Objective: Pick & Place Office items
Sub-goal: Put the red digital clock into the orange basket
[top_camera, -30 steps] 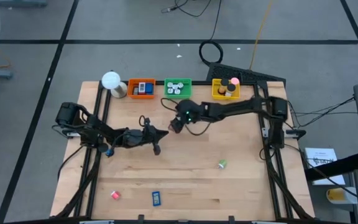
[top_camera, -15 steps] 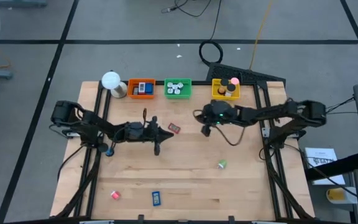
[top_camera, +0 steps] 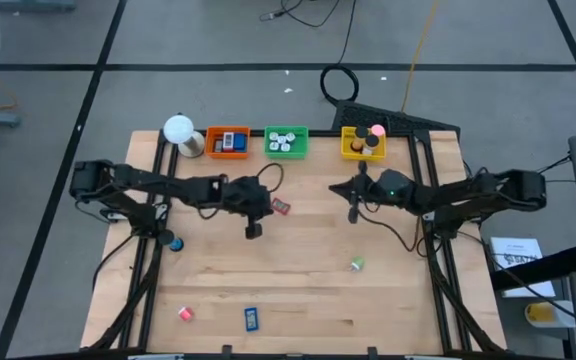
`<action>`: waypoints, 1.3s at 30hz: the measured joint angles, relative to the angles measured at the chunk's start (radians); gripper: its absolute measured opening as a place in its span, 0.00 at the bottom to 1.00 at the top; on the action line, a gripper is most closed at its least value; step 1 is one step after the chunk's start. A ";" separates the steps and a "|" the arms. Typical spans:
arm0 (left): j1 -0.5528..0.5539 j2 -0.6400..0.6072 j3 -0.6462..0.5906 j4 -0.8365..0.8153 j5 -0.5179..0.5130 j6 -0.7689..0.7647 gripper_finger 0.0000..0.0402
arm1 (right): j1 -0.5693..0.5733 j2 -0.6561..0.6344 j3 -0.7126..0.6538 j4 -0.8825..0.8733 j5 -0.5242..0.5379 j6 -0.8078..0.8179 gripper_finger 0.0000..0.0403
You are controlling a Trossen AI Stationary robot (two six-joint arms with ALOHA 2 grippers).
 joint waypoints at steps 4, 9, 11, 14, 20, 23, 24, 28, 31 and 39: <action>0.030 0.037 0.100 -0.186 -0.017 0.017 0.13 | -0.005 -0.024 -0.033 0.012 -0.001 -0.005 0.00; 0.087 0.115 0.185 -0.320 0.044 0.066 0.28 | -0.019 -0.042 -0.046 0.012 -0.001 -0.010 0.00; 0.108 0.148 0.207 -0.317 0.069 0.100 0.35 | -0.025 -0.043 -0.048 0.004 -0.002 -0.010 0.00; 0.120 0.209 0.251 -0.310 0.094 0.162 0.47 | -0.031 -0.043 -0.048 0.001 -0.003 -0.014 0.00; 0.112 0.336 0.357 -0.305 0.102 0.293 0.64 | -0.033 -0.041 -0.048 -0.003 -0.002 -0.024 0.00; 0.113 0.395 0.398 -0.303 0.090 0.331 0.69 | -0.034 -0.041 -0.048 -0.009 -0.002 -0.025 0.00; 0.113 0.414 0.409 -0.310 0.091 0.341 0.69 | -0.034 -0.041 -0.048 -0.014 -0.002 -0.025 0.00; 0.113 0.459 0.426 -0.314 0.080 0.388 0.70 | -0.034 -0.040 -0.048 -0.022 -0.002 -0.025 0.00; 0.113 0.476 0.426 -0.338 0.051 0.392 0.70 | -0.034 -0.040 -0.048 -0.031 -0.002 -0.025 0.00; 0.129 0.478 0.426 -0.342 0.028 0.309 0.47 | -0.034 -0.040 -0.048 -0.046 -0.002 -0.020 0.00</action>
